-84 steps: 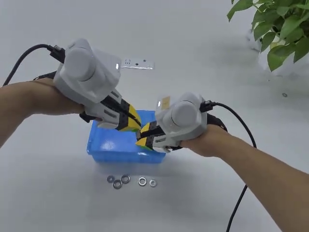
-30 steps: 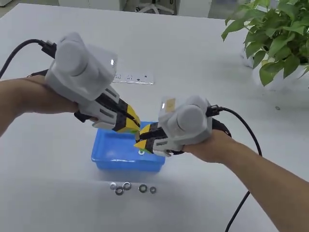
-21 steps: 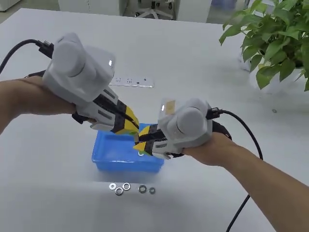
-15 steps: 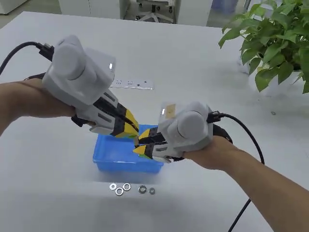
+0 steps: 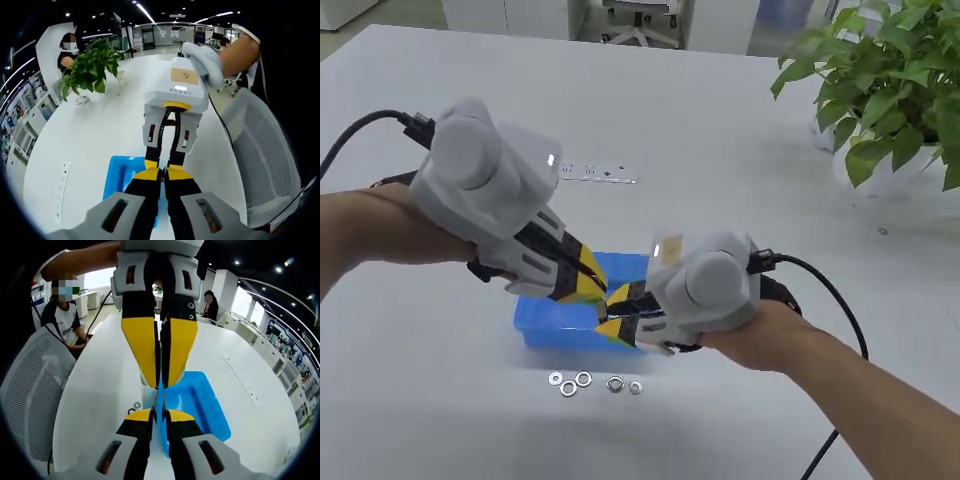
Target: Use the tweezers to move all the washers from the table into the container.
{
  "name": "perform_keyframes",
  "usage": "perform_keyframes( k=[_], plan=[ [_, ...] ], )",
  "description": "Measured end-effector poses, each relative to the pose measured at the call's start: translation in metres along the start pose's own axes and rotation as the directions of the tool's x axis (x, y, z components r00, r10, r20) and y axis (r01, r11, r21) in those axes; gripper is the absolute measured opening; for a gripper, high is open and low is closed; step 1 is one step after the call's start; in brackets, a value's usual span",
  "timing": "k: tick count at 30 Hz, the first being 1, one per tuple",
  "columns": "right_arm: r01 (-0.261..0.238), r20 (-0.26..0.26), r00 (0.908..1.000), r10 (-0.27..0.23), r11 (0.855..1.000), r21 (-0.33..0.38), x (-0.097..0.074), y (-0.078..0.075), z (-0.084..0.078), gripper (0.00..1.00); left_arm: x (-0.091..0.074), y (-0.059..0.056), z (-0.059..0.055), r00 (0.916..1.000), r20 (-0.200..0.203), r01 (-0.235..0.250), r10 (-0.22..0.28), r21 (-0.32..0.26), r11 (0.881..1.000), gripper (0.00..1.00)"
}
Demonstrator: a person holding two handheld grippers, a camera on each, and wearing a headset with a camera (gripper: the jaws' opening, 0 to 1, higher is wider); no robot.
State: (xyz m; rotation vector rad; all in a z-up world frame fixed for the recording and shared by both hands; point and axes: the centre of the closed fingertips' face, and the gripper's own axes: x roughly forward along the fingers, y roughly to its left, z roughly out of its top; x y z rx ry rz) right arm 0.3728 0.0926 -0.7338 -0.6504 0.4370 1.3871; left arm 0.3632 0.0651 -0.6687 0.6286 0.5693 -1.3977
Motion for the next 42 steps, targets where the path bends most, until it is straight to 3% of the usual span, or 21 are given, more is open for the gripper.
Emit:
perform_keyframes(
  k=[22,42],
  plan=[
    [-0.024,-0.017,0.9996,0.025,0.998,0.053,0.009,0.027,-0.032,0.12,0.03,-0.02,-0.015,0.9976,-0.001,0.069,-0.07,-0.028,0.997,0.06],
    [-0.046,-0.032,0.9983,0.048,0.996,0.071,0.016,0.041,-0.045,0.12,0.043,-0.031,-0.025,0.9942,-0.007,0.107,-0.107,-0.049,0.993,0.07]
  ],
)
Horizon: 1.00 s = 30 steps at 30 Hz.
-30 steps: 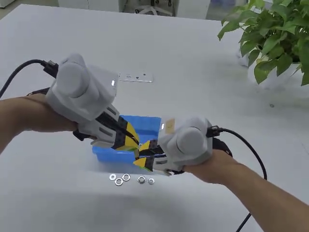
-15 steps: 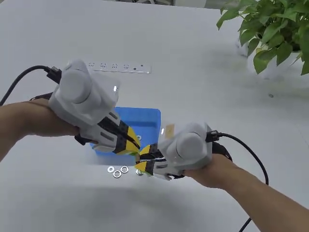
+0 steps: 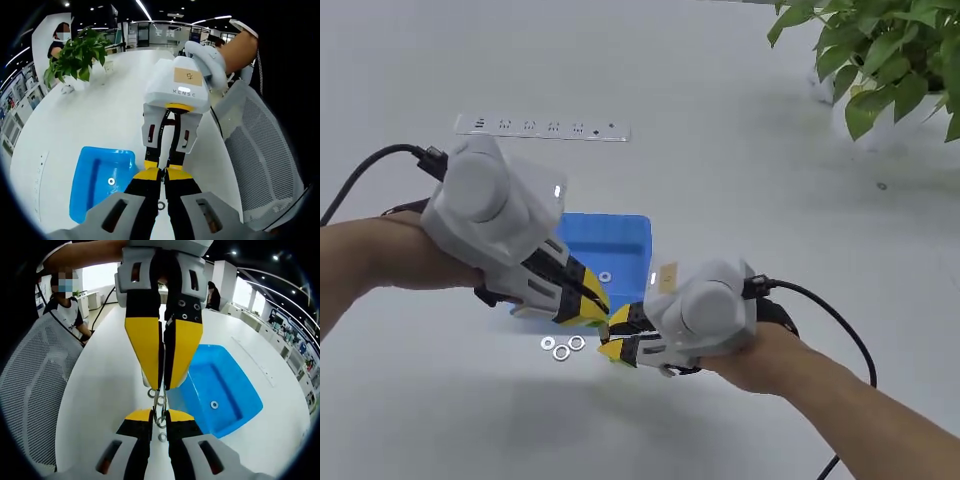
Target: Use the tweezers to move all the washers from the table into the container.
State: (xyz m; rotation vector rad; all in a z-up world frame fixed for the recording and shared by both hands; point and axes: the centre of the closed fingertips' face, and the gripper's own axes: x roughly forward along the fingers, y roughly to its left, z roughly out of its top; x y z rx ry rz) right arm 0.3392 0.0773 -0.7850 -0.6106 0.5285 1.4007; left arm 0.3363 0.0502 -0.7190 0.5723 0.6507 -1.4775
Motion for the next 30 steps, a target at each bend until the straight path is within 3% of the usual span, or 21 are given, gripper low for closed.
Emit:
perform_keyframes(
  k=[18,30],
  plan=[
    [-0.007,-0.01,0.9999,0.007,1.0,0.01,0.0036,-0.0006,-0.0046,0.13,0.0027,0.0024,-0.0017,1.0,0.003,-0.004,0.004,-0.009,1.0,0.07],
    [-0.007,0.004,1.0,0.007,0.999,0.052,0.0024,-0.0025,-0.0035,0.12,0.0034,0.0049,-0.0015,1.0,0.005,0.0,0.0,-0.016,1.0,0.06]
  ],
)
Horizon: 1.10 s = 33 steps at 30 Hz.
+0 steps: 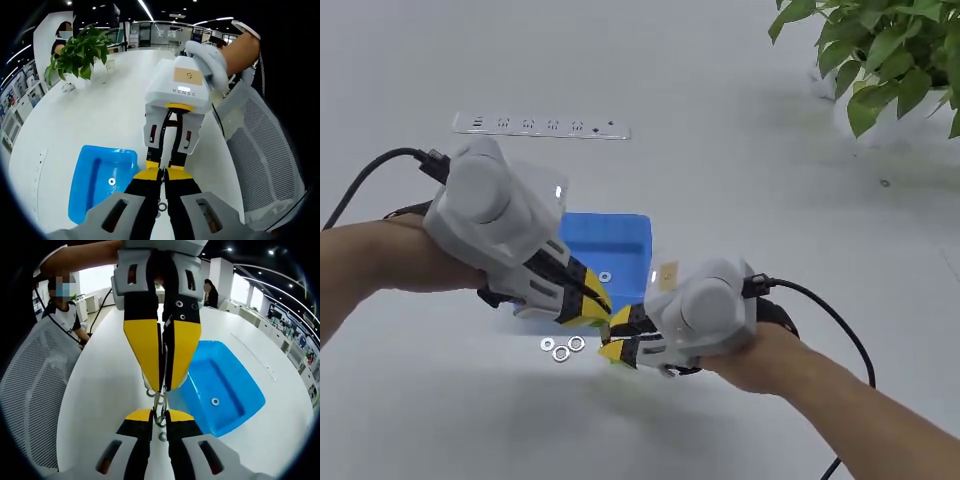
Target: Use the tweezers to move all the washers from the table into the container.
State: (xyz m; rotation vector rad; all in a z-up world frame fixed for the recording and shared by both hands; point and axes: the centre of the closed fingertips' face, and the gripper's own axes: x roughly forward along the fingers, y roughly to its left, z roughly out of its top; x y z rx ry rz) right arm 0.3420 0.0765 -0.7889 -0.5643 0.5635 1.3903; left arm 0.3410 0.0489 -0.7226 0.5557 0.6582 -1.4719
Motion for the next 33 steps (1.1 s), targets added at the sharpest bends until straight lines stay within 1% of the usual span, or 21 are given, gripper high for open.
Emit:
perform_keyframes(
  k=[6,14,25,33],
  plan=[
    [-0.004,0.002,1.0,0.004,1.0,0.022,-0.0004,-0.0008,-0.0005,0.1,0.0015,0.0007,0.0004,1.0,0.002,0.001,-0.001,0.0,1.0,0.06],
    [-0.004,0.005,1.0,0.004,0.999,0.032,-0.0008,-0.0006,-0.0009,0.1,0.0027,0.0,0.0014,1.0,0.005,0.007,-0.007,-0.003,1.0,0.06],
    [-0.009,-0.003,1.0,0.009,1.0,0.017,-0.0015,0.0013,-0.0004,0.09,0.0011,-0.0017,0.0002,1.0,-0.009,0.004,-0.003,0.004,1.0,0.06],
    [-0.006,0.0,1.0,0.006,1.0,0.009,-0.0042,0.0018,0.0027,0.09,-0.0019,-0.0032,0.0026,1.0,-0.007,0.0,0.0,0.005,1.0,0.06]
  ],
)
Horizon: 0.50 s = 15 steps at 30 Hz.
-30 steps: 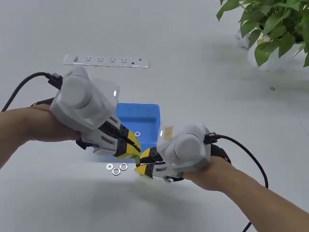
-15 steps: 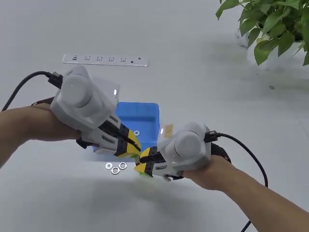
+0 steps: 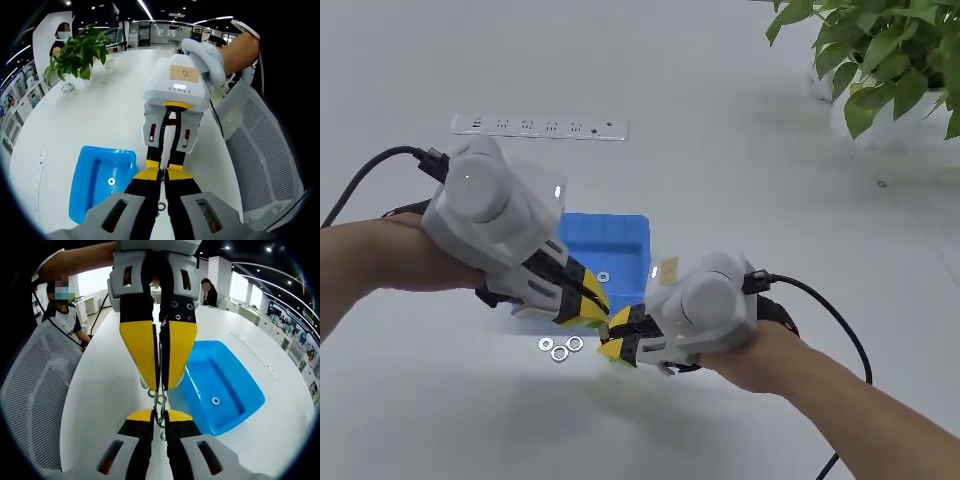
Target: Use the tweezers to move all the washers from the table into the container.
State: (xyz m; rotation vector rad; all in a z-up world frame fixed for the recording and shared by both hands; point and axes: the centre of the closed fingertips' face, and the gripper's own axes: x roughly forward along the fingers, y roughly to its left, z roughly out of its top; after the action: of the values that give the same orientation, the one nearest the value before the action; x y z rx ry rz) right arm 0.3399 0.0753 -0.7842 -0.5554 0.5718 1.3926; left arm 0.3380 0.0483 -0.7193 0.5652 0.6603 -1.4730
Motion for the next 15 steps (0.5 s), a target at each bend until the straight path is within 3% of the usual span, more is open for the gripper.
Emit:
perform_keyframes(
  k=[15],
  plan=[
    [0.002,0.013,0.9999,-0.002,1.0,-0.026,-0.01,0.0,0.016,0.09,-0.015,-0.002,0.011,0.9999,0.007,-0.014,0.014,0.011,1.0,0.06]
  ],
)
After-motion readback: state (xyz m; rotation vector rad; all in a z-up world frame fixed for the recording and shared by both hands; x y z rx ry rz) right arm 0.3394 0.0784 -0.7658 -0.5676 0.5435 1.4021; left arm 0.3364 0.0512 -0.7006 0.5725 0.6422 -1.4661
